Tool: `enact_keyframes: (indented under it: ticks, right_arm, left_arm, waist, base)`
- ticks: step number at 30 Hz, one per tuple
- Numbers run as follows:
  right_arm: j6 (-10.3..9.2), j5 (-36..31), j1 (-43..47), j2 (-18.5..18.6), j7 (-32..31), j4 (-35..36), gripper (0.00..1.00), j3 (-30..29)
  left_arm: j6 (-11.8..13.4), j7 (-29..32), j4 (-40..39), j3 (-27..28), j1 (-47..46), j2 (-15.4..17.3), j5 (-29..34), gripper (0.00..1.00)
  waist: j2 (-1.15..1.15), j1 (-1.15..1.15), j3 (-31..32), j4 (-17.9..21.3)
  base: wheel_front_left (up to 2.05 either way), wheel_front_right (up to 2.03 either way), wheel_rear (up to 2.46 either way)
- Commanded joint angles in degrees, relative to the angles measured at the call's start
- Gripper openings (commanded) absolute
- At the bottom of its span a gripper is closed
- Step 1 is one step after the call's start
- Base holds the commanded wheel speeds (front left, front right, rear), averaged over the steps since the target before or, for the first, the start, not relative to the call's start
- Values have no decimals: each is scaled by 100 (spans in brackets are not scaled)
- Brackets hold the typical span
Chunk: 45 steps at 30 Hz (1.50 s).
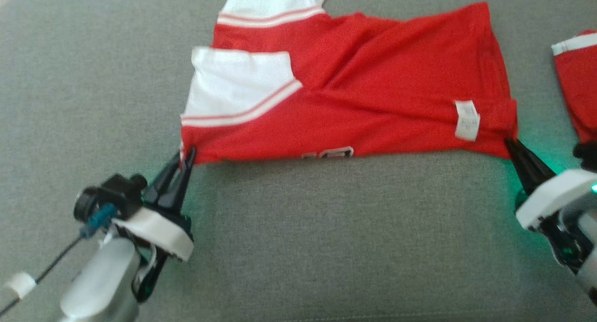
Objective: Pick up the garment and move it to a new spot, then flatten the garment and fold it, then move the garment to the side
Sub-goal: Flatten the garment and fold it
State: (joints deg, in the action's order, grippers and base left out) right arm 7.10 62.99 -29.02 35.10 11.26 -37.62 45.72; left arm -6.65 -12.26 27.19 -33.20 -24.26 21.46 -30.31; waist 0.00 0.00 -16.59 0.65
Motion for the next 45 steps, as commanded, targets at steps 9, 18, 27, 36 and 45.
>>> enact_keyframes:
  ticks: [9, 18, 27, 36, 45]
  right_arm:
    - [39, 142, 715, 820, 123, 525, 0, 168]
    - [39, 248, 1517, 1683, 174, 1076, 0, 252]
    - [39, 651, 2071, 1796, 89, 1185, 100, 19]
    - [39, 483, 1787, 1976, 262, 1704, 100, -802]
    - [39, -134, 937, 1704, -195, 2222, 100, -1046]
  left_arm:
    - [58, -133, -825, 66, 771, 483, -77, 0]
    - [491, 33, -1945, -117, 2150, 633, -258, 0]
    - [678, 177, -2404, -304, 2531, 565, -288, 100]
    - [295, 1020, -2828, 65, 153, 1035, 106, 100]
    - [-78, 2469, -1353, -796, -2932, 713, -509, 100]
  waist:
    - [0, 0, 521, -129]
    - [0, 0, 678, -205]
    - [0, 0, 637, -308]
    - [0, 0, 26, -310]
    - [0, 0, -905, 247]
  base:
    - [0, 0, 0]
    - [0, 0, 0]
    - [0, 0, 0]
    - [0, 0, 0]
    - [0, 0, 0]
